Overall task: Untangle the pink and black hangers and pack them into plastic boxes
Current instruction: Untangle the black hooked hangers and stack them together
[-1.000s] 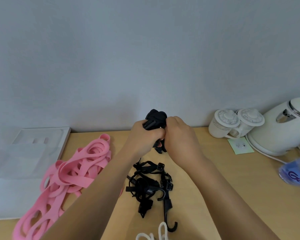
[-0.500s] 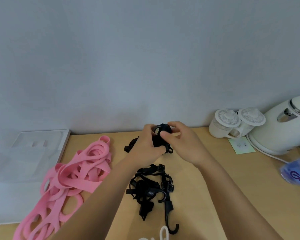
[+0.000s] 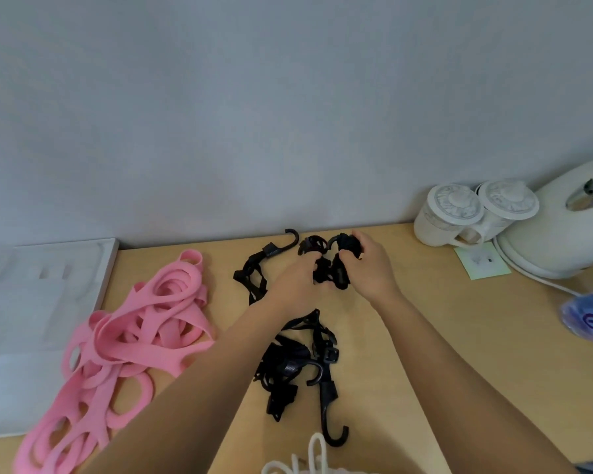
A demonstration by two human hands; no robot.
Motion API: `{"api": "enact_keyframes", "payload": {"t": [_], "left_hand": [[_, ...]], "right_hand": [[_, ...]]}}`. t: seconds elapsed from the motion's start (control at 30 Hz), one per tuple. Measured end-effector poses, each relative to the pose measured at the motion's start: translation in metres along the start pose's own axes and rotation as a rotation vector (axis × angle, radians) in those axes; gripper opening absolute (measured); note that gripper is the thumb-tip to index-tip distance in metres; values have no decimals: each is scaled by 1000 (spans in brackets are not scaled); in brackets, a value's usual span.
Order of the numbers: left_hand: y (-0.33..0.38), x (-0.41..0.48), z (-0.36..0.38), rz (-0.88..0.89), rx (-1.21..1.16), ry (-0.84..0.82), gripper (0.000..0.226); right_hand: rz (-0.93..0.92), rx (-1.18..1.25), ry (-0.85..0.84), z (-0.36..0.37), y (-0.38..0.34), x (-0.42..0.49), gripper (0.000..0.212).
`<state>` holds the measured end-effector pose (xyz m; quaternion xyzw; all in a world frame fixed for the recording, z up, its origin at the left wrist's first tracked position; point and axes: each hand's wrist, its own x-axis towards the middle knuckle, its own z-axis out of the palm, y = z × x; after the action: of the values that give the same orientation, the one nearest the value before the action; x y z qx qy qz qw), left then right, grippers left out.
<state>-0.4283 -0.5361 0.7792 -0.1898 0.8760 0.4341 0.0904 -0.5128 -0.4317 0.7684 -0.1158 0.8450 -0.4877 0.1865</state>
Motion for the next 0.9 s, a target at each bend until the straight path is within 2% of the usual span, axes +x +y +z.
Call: {"api": "enact_keyframes", "payload": {"t": [0.07,0.13,0.23,0.33,0.4,0.47,0.53,0.63,0.73,0.9], "left_hand": [[-9,2,4,-41,92,-54,59],[-17,8,6,-68,159,-66,57],[-25,15,7,-59,196,-11,50],[-33,17,5,-72,110,99,43],[-41,20,0,-94,163,229,39],[-51,25,-5,-136,315,349,45],[-60,29,-8,-237,419,363,56],[-72,31,-7,-429,387,318,64],[-81,32,-10,-502,387,331,45],[-85,30,-18,-455,392,326,29]], "right_hand": [[30,-116,-29,7,11,12,1],[74,-175,-56,13,18,20,4],[108,-235,-16,17,23,28,32],[102,-276,-1,18,30,34,35],[61,-326,2,18,30,35,34],[1,-395,21,19,27,34,33],[-43,-487,37,22,24,31,33],[-117,-614,64,29,18,25,33],[-185,-563,-10,37,10,17,35],[-332,-492,-200,49,2,4,35]]}}
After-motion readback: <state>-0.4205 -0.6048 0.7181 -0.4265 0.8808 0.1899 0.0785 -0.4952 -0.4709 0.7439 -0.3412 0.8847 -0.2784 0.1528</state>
